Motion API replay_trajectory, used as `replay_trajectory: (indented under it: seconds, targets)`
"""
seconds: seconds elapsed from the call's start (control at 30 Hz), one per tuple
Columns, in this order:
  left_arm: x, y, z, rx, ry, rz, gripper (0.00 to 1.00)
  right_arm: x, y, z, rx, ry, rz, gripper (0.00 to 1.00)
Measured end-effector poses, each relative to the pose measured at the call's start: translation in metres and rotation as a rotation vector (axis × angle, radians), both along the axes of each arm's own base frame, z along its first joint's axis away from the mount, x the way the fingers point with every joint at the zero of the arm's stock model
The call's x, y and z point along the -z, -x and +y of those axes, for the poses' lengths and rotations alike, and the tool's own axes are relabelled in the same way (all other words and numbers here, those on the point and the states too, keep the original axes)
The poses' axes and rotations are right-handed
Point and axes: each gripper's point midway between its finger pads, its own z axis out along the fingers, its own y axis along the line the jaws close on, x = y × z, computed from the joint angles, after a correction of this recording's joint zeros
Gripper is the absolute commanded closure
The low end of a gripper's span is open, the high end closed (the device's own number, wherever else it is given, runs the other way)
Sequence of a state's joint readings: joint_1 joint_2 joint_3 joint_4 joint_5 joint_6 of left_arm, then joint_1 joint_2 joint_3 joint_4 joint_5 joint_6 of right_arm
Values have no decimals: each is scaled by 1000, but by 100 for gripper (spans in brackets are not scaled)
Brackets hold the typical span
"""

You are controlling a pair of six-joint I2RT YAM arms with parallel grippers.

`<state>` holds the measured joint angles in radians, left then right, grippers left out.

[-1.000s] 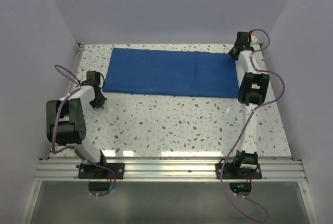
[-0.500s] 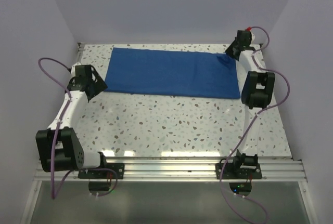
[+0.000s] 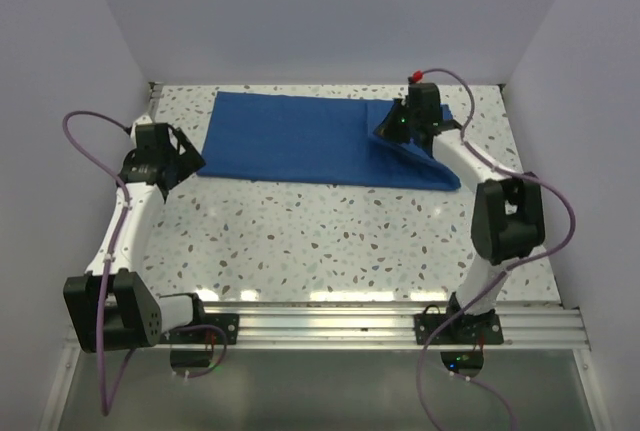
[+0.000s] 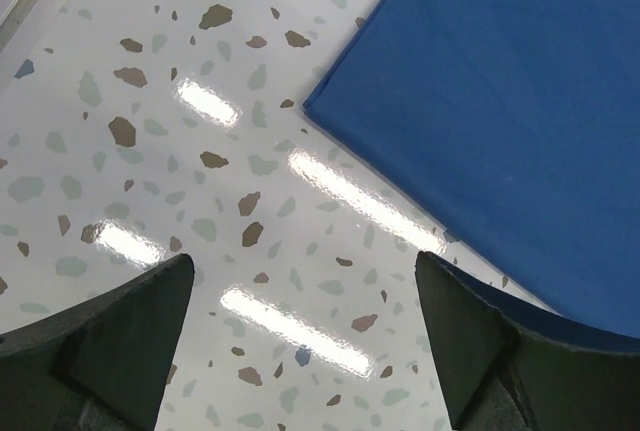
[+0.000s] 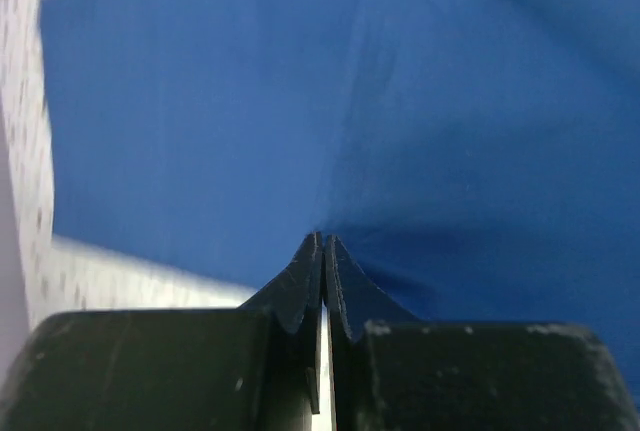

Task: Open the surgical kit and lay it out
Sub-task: Open the surgical kit at the center of the board.

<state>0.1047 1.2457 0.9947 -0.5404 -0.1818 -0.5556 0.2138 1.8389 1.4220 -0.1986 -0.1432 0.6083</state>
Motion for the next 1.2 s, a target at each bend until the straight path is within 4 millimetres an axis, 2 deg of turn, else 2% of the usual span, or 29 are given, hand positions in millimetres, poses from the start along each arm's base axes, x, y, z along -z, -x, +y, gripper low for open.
replay_trajectory:
  seconds: [0.07, 0.1, 0.17, 0.2, 0.27, 0.33, 0.4, 0.47, 0.57, 0.67, 0.7, 0.73, 0.77, 0.83, 0.9, 1.0, 1.1, 1.2]
  targets:
    - [-1, -1, -2, 9, 11, -6, 5, -5, 57, 29, -95, -10, 16, 100]
    - [0, -1, -4, 14, 18, -4, 5, -9, 92, 38, -143, -12, 34, 100]
    - [1, -2, -7, 22, 36, -5, 6, -24, 148, 45, -208, -18, 26, 100]
    - [1, -2, -8, 24, 39, -5, 6, -34, 175, 40, -225, -19, 21, 100]
    - [2, -4, -10, 30, 49, -7, 6, -62, 224, 16, -212, -22, -28, 100]
    - [2, -6, -12, 27, 60, -13, 6, -89, 265, -12, -163, -26, -94, 100]
    - [1, -9, -12, 23, 66, -26, 6, -105, 300, -33, -119, -43, -145, 100]
    - [1, -12, -12, 19, 69, -37, 6, -101, 337, -57, -45, -53, -139, 100]
    - [6, -16, -14, 11, 81, -32, 6, -61, 374, -85, 63, -21, -7, 100]
    - [17, -18, -22, 13, 89, -1, 6, -41, 390, -100, 136, 19, 88, 99]
    - [19, -19, -25, 19, 90, 5, 6, -38, 391, -104, 159, 30, 104, 63]
    - [22, -20, -30, 26, 94, 14, 5, -36, 392, -107, 175, 36, 114, 44]
    - [25, -21, -34, 35, 97, 21, 5, -35, 393, -109, 191, 47, 129, 19]
    - [30, -25, -47, 57, 102, 27, 0, -32, 393, -110, 193, 71, 162, 2]
    - [34, -33, -64, 98, 114, 21, 0, -30, 386, -103, 170, 77, 194, 2]
    - [42, -49, -93, 177, 163, 10, 0, -29, 362, -83, 121, 56, 210, 2]
    - [51, -74, -105, 202, 203, 14, 0, -24, 332, -62, 65, 53, 240, 2]
    - [56, -108, -111, 204, 222, 3, 0, -10, 302, -42, 5, 79, 285, 4]
